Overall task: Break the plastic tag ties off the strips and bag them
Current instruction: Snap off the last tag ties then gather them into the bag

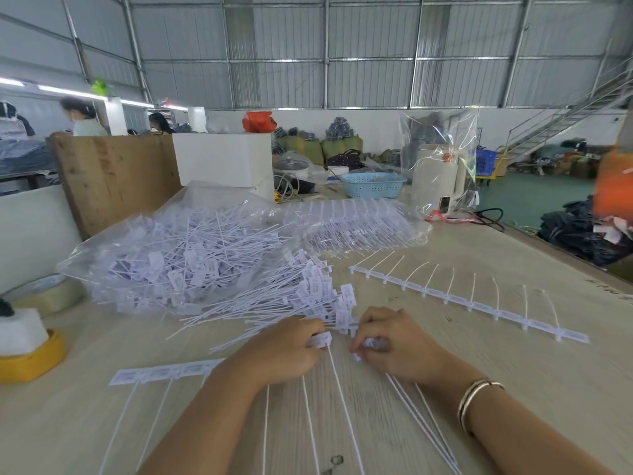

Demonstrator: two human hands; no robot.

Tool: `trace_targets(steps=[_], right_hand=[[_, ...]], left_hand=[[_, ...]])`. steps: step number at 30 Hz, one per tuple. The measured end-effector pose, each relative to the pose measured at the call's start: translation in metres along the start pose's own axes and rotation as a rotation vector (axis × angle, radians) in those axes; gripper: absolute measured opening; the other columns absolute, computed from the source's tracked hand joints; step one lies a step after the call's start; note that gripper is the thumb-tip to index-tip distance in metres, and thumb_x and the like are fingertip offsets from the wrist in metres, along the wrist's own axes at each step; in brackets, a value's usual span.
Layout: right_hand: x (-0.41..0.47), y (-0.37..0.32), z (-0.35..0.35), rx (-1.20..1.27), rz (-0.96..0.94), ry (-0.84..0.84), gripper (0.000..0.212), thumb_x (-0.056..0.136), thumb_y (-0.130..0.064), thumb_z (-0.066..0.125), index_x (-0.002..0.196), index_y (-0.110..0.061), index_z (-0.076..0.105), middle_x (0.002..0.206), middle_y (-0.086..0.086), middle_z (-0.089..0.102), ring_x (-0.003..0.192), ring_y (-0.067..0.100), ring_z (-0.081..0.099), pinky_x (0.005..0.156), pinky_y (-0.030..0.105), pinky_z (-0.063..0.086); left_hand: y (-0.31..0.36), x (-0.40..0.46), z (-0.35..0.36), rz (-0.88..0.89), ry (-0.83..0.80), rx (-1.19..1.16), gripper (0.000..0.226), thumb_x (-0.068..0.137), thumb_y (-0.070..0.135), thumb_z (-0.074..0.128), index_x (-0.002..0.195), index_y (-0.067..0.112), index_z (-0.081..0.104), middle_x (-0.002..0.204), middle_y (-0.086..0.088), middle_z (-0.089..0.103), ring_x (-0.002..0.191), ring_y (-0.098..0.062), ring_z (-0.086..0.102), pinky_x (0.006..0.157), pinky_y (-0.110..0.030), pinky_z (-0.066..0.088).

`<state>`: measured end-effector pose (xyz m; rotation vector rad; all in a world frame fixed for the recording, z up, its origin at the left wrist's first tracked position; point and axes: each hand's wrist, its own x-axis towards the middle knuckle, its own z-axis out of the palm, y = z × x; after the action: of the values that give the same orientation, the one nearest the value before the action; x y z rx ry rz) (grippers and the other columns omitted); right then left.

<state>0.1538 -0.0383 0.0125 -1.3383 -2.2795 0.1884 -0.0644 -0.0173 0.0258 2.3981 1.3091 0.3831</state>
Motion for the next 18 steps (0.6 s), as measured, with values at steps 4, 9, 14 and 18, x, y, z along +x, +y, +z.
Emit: trace_targets(steps=[4,9,14,18], right_hand=[[0.0,0.004,-0.006,-0.014,0.027,0.048,0.01,0.083,-0.036,0.065,0.09,-0.031,0.071,0.094,-0.022,0.049,0.091,-0.004,0.048,0.09,0.03,0.033],[0.001,-0.012,-0.005,0.132,-0.075,0.205,0.02,0.087,-0.026,0.063,0.107,-0.022,0.064,0.097,-0.01,0.06,0.081,-0.001,0.054,0.079,0.019,0.042],[0.001,-0.015,-0.002,0.212,-0.013,0.191,0.038,0.082,-0.029,0.066,0.117,-0.031,0.051,0.088,-0.015,0.06,0.078,0.002,0.056,0.076,0.016,0.041],[0.001,-0.007,-0.002,0.18,-0.029,0.186,0.034,0.081,-0.016,0.066,0.111,-0.026,0.055,0.081,-0.015,0.057,0.073,0.003,0.054,0.07,0.015,0.04]], left_hand=[[0.006,0.008,0.0,-0.041,-0.075,0.038,0.008,0.085,0.003,0.042,0.083,0.009,0.047,0.084,-0.006,0.049,0.077,-0.019,0.047,0.065,-0.031,0.031],[0.027,0.018,0.0,0.062,-0.062,0.06,0.012,0.092,0.01,0.047,0.103,0.011,0.053,0.103,-0.007,0.058,0.091,-0.02,0.057,0.072,-0.028,0.042],[0.032,0.024,0.006,0.136,0.057,-0.039,0.024,0.086,0.018,0.055,0.109,0.017,0.049,0.098,0.002,0.05,0.09,-0.017,0.054,0.071,-0.027,0.043],[0.014,0.018,0.011,0.122,0.092,-0.174,0.046,0.084,0.045,0.056,0.128,0.04,0.043,0.106,0.021,0.052,0.094,0.002,0.053,0.074,-0.02,0.04]])
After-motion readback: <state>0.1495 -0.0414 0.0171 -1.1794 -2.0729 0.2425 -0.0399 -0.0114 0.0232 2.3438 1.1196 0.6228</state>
